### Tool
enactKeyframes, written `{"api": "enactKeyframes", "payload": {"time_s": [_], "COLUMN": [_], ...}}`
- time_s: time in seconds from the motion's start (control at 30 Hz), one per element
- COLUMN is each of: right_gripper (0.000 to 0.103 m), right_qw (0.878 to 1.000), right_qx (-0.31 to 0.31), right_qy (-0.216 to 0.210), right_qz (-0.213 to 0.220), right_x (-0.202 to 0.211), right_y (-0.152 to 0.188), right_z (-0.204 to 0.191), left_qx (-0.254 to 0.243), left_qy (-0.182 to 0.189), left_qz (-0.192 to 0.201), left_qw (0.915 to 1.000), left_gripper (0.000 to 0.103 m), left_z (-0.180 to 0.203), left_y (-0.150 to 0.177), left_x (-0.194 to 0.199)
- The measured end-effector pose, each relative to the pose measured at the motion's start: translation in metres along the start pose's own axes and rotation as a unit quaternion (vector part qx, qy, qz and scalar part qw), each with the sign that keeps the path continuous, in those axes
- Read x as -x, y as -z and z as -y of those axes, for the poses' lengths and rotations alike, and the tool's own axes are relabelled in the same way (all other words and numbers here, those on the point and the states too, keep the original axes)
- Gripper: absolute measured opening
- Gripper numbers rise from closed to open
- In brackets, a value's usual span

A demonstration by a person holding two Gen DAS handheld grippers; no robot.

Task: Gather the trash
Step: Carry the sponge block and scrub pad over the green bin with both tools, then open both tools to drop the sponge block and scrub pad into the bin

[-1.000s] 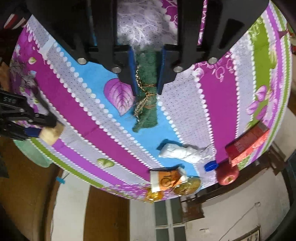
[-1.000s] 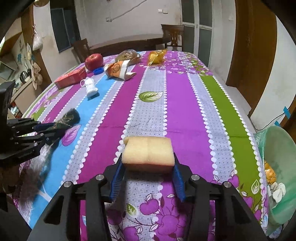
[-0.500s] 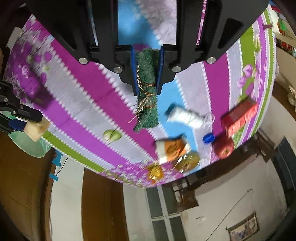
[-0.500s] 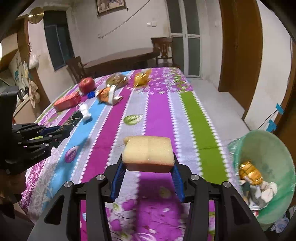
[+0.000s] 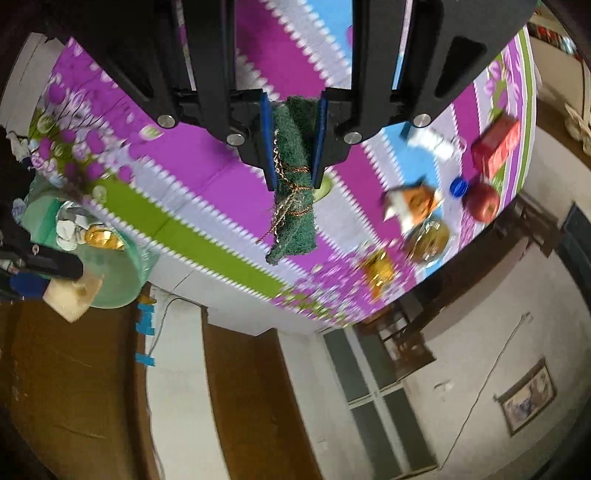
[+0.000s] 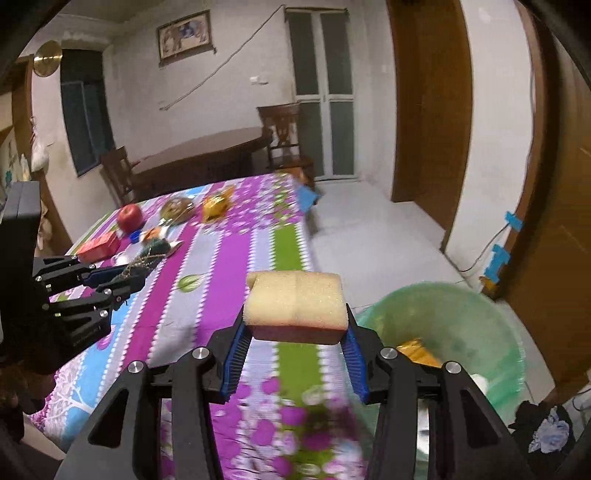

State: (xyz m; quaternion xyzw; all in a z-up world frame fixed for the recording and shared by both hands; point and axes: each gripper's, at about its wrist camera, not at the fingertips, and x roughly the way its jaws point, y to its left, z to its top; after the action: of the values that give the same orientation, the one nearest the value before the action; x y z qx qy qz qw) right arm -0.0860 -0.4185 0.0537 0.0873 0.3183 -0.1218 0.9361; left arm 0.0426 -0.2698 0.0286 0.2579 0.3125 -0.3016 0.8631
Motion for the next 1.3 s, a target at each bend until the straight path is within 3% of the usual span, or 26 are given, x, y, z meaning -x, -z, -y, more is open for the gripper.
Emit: {"api": "enactKeyframes", "payload": {"time_s": [0.4, 0.9, 1.1, 1.3], "right_gripper": [0.048, 0.048, 0.048, 0.048], "right_qw": [0.997, 0.984, 0.979, 0.976], "right_qx": [-0.032, -0.048, -0.054, -0.045], "right_qy": [0.072, 0.166, 0.173, 0.173], "right_qz": [0.012, -0.05, -0.096, -0.128], "right_x": [0.039, 0.045, 0.026, 0.006], "right_y": [-0.001, -0.004, 0.001, 0.009], "right_z": [0.084, 0.192, 0.216, 0.223], "left_qx": [-0.055, -0.127, -0.15, -0.169], "left_qy": [0.016, 0.064, 0.114, 0.198], "left_qz": [0.016, 0.026, 0.01, -0.03], "left_qw": [0.9982, 0.9895, 0.9821, 0.965], "left_gripper": [0.017, 0.017, 0.017, 0.017], "left_z": [0.068, 0.158, 0.185, 0.204], "left_y": [-0.046, -0.103, -0.112, -0.109], "left_x": [-0.014, -0.047, -0.063, -0.089]}}
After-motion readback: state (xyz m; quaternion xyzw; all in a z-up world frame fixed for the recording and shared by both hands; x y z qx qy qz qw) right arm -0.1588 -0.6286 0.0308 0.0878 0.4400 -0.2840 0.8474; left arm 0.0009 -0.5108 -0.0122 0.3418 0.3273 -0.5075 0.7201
